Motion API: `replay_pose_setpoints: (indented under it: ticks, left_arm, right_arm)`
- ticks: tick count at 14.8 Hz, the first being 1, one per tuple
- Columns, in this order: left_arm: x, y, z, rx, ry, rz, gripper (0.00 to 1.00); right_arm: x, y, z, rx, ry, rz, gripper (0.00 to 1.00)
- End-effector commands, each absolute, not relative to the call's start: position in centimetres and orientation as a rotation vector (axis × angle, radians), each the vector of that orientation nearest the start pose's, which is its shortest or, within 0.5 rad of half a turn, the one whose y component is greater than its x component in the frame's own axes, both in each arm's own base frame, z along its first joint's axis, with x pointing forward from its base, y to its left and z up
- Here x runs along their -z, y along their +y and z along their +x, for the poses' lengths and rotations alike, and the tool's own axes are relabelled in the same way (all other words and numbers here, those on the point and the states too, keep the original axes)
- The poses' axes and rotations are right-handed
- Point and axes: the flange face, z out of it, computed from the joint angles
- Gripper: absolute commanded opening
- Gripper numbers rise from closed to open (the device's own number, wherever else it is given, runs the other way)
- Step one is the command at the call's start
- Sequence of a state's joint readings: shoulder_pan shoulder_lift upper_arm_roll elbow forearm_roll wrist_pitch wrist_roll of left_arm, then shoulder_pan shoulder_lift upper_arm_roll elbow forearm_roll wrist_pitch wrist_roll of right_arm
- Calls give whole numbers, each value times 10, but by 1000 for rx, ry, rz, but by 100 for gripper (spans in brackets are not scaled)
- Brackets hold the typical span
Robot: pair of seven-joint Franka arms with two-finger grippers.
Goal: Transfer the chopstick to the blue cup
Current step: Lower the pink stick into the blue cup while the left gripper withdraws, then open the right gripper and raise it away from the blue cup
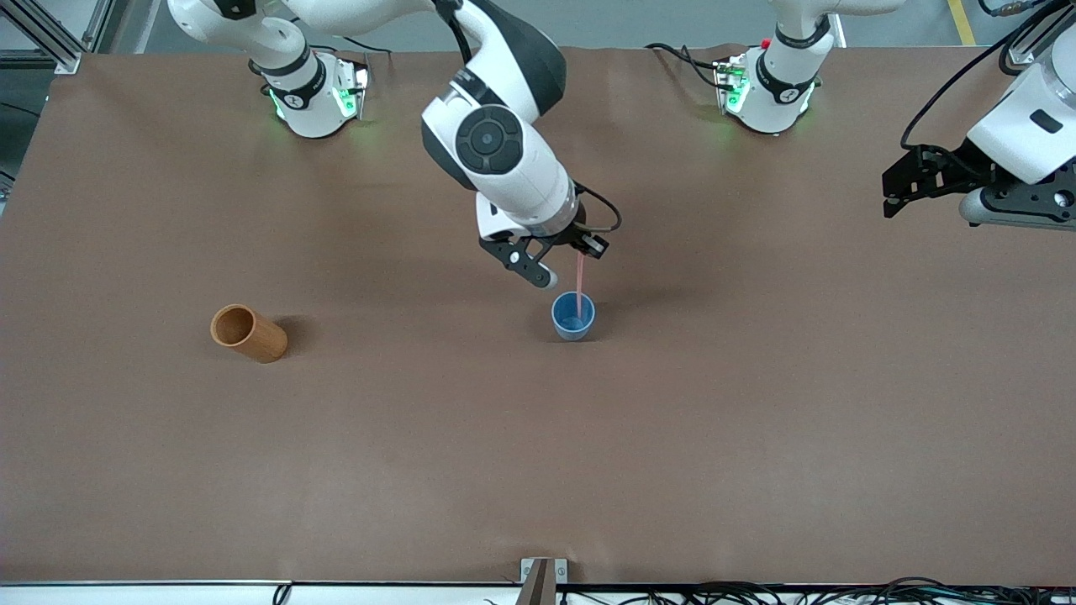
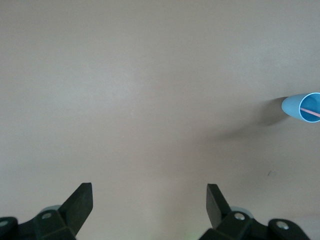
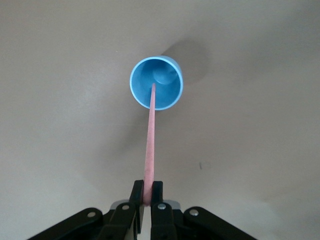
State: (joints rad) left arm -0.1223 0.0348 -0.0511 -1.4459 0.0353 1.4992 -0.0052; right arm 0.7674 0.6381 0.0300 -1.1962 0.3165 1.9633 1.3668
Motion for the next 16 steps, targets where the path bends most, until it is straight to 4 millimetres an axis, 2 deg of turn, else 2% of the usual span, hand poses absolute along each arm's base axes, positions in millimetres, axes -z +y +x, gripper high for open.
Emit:
replay_pose_setpoints:
  ticks: [1,2,4,5,6,7,8,9,10,13,16]
  left_arm:
    - [-663,-87,553,73,258,-3124,100]
    - [-663,-83,553,73,246,-3127,100]
    - [-664,-83,553,71,237,-3128,100]
    - [-662,-85,554,67,218,-3142,100]
    - [-662,-88,554,61,204,-3173,100]
    - [-662,-88,554,61,169,-3183,100]
    - [-662,-90,553,59,159,-3184,100]
    - [-662,-89,554,59,156,-3181,100]
    - [-662,-88,554,57,156,-3181,100]
    - [-661,-87,553,50,155,-3176,100]
    - [-660,-87,554,50,158,-3176,100]
  right_arm:
    - [-418,550,514,-251,917,-2738,14]
    - [-417,548,515,-245,893,-2748,18]
    - [-421,541,521,-230,889,-2754,36]
    - [-425,539,522,-192,874,-2771,51]
    - [-428,533,527,-149,868,-2787,78]
    - [-431,527,532,-115,865,-2800,91]
    - [-456,517,532,-94,865,-2803,95]
    - [-472,502,535,-86,843,-2827,100]
    - [-492,479,542,-90,785,-2862,100]
    - [-551,395,553,-108,687,-2930,100]
    - [-585,310,551,-5,641,-2993,100]
